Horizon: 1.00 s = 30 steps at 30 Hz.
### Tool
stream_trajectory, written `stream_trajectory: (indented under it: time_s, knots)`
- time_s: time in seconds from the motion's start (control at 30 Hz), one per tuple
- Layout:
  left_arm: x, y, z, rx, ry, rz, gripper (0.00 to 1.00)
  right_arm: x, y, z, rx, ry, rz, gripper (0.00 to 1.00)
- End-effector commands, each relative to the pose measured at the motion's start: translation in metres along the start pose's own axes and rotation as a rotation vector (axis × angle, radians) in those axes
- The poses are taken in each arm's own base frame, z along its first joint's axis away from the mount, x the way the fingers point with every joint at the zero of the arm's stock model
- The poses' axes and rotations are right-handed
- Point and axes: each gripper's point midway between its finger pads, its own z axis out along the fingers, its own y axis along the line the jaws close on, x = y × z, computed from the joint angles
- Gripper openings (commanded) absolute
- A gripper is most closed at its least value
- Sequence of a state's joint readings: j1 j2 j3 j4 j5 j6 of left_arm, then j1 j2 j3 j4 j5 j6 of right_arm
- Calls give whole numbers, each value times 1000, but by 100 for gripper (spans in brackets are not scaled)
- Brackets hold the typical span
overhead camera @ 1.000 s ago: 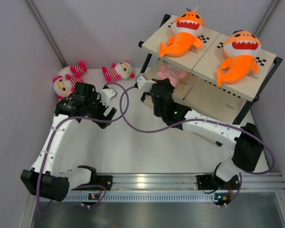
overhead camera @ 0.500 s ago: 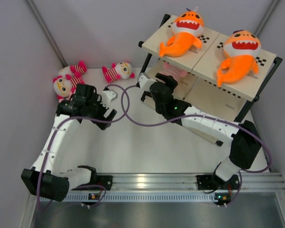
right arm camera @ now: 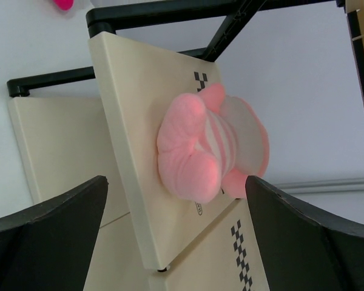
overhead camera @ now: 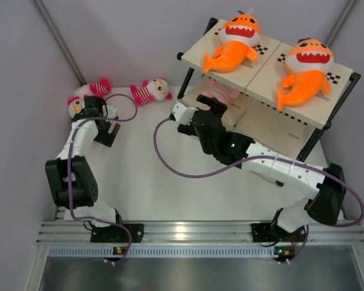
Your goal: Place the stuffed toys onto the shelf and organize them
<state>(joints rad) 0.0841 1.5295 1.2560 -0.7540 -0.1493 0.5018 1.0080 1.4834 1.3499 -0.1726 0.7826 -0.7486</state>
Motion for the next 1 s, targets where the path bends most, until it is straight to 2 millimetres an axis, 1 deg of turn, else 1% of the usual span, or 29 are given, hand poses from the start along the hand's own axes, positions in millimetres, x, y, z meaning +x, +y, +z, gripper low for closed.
stream_trajectory:
  time_s: [0.0,0.03,0.07,0.1,0.17,0.2,0.23,0.27,0.3,0.37,0.4,0.43,0.5,0.53,0.57,0.6,0.63,0.7,0.73,0.77,0.8,0.83,0.87,0.93,0.97]
  knots:
    - [-11,78,16,-277,26,-61,99,-25,-29,-25,11,-92,81,96]
    - [-13,80,22,-275,29,-63,99,-25,-28,-27,8,-93,77,96]
    - [-17,75,34,-237,23,-60,99,-27,-25,-29,2,-98,74,96]
    - [-27,76,35,-226,-2,-64,99,-26,-28,-31,8,-100,81,96]
    - [-38,70,43,-181,-31,-84,99,-26,-25,-33,2,-103,81,96]
    - [-45,72,51,-175,-33,-94,99,-25,-27,-34,6,-105,87,96]
    - [-49,73,55,-171,-38,-103,99,-23,-24,-35,1,-103,82,96]
    - [-52,72,60,-161,-38,-114,99,-22,-24,-36,0,-105,85,96]
    - [-60,71,68,-140,-51,-115,99,-22,-24,-38,0,-107,92,96]
    - [-68,68,72,-116,-68,-128,99,-19,-24,-40,-4,-104,90,96]
    - [-77,66,72,-86,-103,-128,99,-18,-25,-41,-1,-102,93,96]
    - [-80,62,76,-68,-107,-123,99,-16,-24,-41,-4,-99,90,96]
    - [-93,57,78,-39,-136,-109,99,-15,-25,-43,-2,-102,101,96]
    - [-96,51,85,-21,-133,-98,99,-15,-25,-44,-3,-103,103,96]
    - [-103,52,87,-18,-145,-99,99,-15,-25,-44,-2,-103,107,96]
    - [-106,51,90,-9,-150,-104,99,-14,-25,-45,-3,-105,108,96]
    - [-103,46,102,8,-130,-108,99,-14,-26,-46,-3,-106,110,96]
    - [-108,49,108,2,-131,-115,99,-13,-27,-47,-3,-105,118,96]
    - [-105,51,112,-10,-116,-124,98,-14,-26,-49,-7,-110,120,96]
    - [-103,49,121,-10,-99,-126,92,-14,-26,-51,-10,-114,124,96]
    - [-104,49,124,-12,-96,-128,87,-14,-27,-52,-11,-118,127,96]
    - [-103,49,127,-8,-93,-131,79,-14,-27,-54,-13,-120,127,96]
    - [-103,48,130,-4,-89,-134,61,-16,-27,-56,-15,-132,134,96]
    - [-103,45,132,8,-90,-136,42,-17,-28,-60,-15,-145,140,96]
    - [-104,45,132,12,-94,-135,25,-19,-27,-62,-17,-154,141,96]
